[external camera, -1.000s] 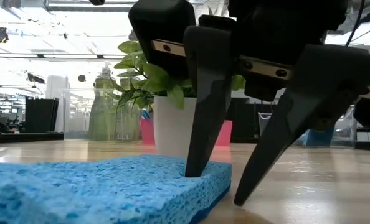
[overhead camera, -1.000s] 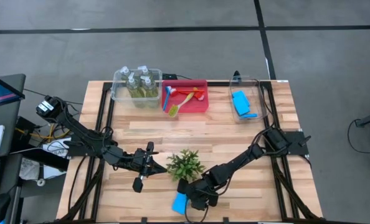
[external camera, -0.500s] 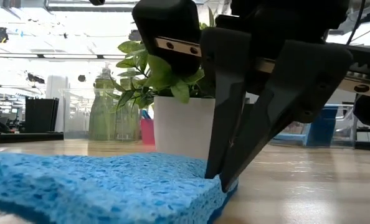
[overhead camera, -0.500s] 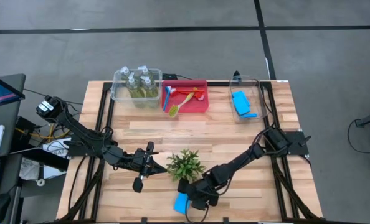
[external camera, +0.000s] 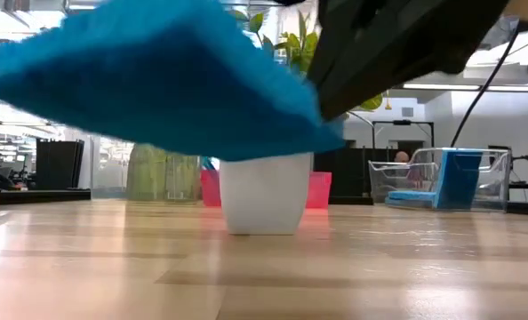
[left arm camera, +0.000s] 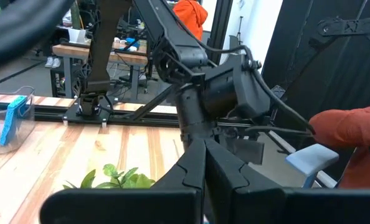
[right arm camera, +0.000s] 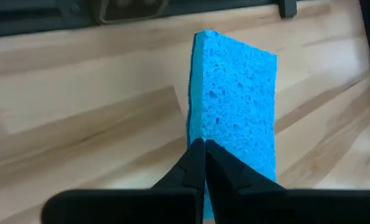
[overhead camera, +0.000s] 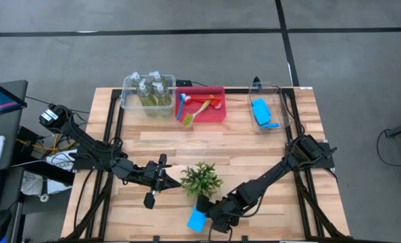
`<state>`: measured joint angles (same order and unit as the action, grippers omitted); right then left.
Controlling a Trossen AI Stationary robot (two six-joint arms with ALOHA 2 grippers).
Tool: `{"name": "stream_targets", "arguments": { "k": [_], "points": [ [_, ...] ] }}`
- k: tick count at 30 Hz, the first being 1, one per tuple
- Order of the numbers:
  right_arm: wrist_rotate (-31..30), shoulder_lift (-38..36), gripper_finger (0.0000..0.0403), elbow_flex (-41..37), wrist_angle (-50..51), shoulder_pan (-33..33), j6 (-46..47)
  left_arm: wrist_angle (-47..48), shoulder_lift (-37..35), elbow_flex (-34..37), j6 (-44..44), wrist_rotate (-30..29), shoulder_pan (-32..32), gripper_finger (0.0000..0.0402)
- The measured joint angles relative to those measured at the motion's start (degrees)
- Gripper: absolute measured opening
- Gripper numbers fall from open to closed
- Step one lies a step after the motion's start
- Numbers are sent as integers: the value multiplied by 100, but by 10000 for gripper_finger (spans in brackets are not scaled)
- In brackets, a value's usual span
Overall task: Pick & Place Kitchen Sink Supplies
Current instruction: Put the blue sponge into the transparent bin
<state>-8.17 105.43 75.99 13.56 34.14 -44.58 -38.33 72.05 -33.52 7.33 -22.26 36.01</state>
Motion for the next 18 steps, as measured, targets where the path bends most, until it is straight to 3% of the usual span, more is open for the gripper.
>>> {"name": "stream_targets", "arguments": {
  "k": [18],
  "points": [
    [139,-1123,0,0,891,572,351,0,0,0,2,1,0,4]
  ]
}}
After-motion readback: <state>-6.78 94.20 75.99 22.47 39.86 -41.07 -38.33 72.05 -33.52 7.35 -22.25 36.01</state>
